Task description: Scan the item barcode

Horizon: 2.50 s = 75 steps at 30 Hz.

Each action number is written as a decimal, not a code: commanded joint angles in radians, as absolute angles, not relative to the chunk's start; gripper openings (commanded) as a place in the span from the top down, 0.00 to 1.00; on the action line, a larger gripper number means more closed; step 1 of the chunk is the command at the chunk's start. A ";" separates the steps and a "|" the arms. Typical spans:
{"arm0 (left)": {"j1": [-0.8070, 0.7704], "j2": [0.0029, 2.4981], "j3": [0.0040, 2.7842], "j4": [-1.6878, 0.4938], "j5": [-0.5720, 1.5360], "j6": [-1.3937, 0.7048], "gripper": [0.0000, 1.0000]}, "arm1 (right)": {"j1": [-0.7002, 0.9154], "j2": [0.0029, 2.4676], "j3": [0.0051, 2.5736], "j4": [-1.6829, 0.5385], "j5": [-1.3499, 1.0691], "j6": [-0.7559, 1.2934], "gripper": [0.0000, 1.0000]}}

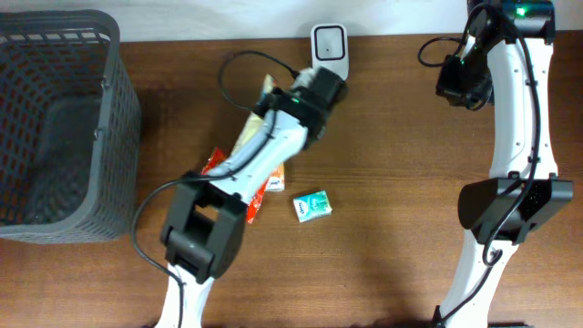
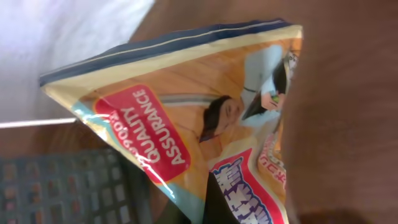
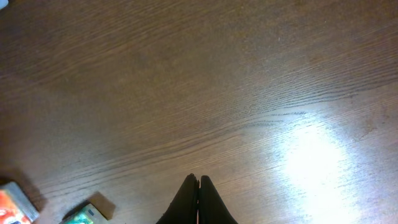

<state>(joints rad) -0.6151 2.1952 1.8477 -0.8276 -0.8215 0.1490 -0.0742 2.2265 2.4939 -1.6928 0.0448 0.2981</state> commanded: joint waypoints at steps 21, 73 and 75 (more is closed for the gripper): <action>-0.669 2.201 2.017 -1.038 -0.390 -0.079 0.40 | -0.072 2.198 2.512 -1.699 -0.045 0.265 0.75; -0.283 2.387 1.996 -1.165 0.340 -0.080 0.01 | 0.198 2.219 2.196 -1.499 -0.173 0.296 0.01; -0.285 2.407 1.996 -1.169 0.415 -0.038 0.00 | 0.198 2.219 2.131 -1.458 -0.174 0.296 0.01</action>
<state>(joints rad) -0.2836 2.3676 1.9987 -1.1633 0.2619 -0.1051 0.1883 2.2265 2.2021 -1.4879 -0.1715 0.2882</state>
